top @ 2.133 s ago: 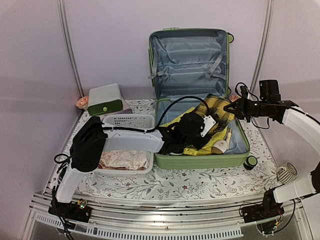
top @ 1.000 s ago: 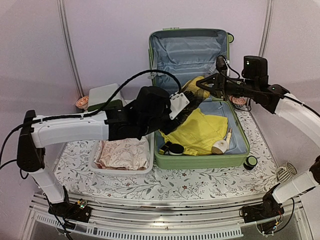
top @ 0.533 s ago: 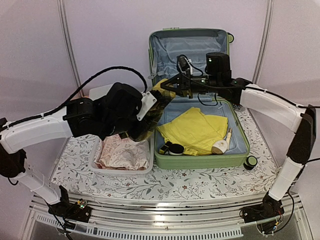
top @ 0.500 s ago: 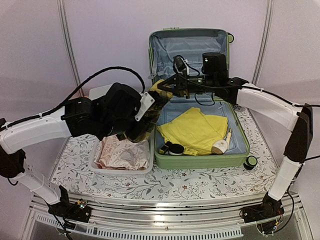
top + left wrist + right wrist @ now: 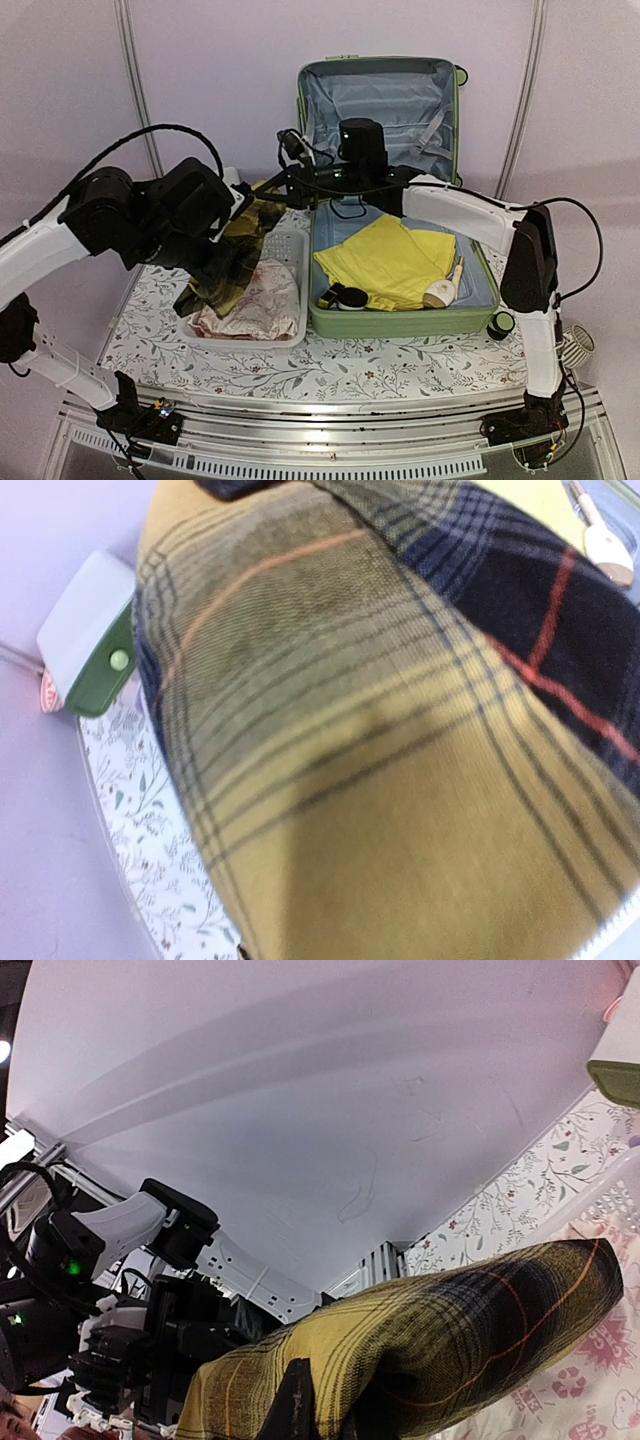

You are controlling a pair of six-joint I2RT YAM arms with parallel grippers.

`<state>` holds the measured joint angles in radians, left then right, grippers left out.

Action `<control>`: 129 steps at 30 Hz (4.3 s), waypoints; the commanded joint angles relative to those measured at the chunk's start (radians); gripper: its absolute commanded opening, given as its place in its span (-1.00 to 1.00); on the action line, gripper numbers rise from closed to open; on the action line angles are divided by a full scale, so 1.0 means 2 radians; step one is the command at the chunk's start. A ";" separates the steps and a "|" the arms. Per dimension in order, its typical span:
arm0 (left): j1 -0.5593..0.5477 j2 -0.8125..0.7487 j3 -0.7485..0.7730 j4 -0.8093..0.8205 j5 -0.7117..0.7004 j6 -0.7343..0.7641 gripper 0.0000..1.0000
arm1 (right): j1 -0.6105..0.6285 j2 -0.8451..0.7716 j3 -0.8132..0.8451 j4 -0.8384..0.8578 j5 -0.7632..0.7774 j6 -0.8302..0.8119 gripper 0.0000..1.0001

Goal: Open, take out, and arrange the luggage
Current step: Place the clothes in the bin, then adjust the clothes in the bin.

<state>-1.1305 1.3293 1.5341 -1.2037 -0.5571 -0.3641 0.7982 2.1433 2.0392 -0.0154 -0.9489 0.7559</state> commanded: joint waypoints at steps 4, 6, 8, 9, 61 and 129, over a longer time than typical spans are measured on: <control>-0.003 -0.022 0.055 -0.083 -0.008 -0.037 -1.00 | 0.006 0.096 0.053 0.158 -0.056 0.101 -0.94; 0.001 -0.023 0.049 -0.083 -0.018 -0.031 -1.00 | 0.007 0.140 0.071 0.191 -0.060 0.124 -0.95; 0.012 -0.021 0.034 -0.083 -0.036 -0.024 -1.00 | 0.007 0.166 0.090 0.214 -0.056 0.140 -0.95; 0.020 -0.017 0.023 -0.081 -0.046 -0.021 -1.00 | 0.007 0.178 0.097 0.222 -0.053 0.145 -0.95; 0.198 -0.050 -0.218 0.449 0.464 -0.048 0.31 | -0.085 -0.125 -0.124 -0.163 0.212 -0.220 0.74; 0.256 -0.011 -0.405 0.606 0.647 -0.130 -1.00 | -0.033 -0.258 -0.324 -0.139 0.277 -0.239 0.58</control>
<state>-0.6060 1.2495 0.7452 -0.0872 0.7021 -0.6041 0.7338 1.6577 1.4086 -0.3138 -0.4015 0.2726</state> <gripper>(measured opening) 0.008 0.791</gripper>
